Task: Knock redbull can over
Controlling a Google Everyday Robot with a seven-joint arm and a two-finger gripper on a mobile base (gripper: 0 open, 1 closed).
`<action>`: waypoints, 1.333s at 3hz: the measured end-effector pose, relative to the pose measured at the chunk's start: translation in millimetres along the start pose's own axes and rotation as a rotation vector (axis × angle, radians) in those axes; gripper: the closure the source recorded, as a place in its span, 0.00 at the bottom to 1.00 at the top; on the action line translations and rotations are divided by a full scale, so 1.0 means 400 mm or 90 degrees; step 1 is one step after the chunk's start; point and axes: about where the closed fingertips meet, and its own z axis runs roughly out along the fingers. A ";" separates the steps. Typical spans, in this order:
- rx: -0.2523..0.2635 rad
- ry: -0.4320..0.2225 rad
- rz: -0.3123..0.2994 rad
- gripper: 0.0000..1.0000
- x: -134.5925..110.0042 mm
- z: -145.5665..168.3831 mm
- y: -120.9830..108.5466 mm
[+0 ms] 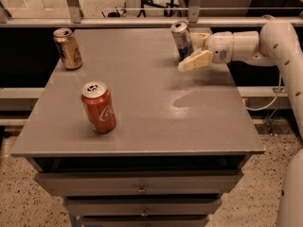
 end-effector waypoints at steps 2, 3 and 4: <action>-0.150 -0.046 -0.039 0.00 -0.108 0.097 0.182; -0.164 -0.047 -0.064 0.00 -0.123 0.101 0.217; -0.150 -0.041 -0.074 0.00 -0.118 0.085 0.212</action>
Offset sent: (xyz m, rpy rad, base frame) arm -0.0900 0.0894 0.0474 0.0723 -0.0614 0.3544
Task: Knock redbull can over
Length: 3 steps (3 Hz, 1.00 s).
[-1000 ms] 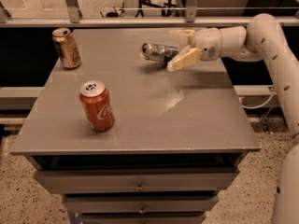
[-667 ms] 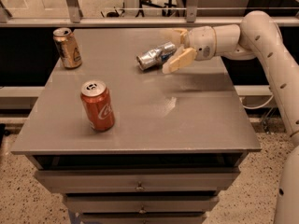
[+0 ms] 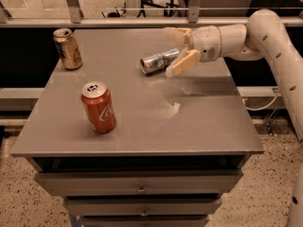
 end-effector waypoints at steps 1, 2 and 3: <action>0.041 0.017 -0.022 0.00 -0.002 -0.064 -0.028; 0.112 0.046 -0.049 0.00 -0.020 -0.181 -0.060; 0.117 0.048 -0.052 0.00 -0.023 -0.187 -0.065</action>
Offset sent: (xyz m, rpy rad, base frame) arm 0.0299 -0.1515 0.0462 -0.1215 -0.1822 -0.3389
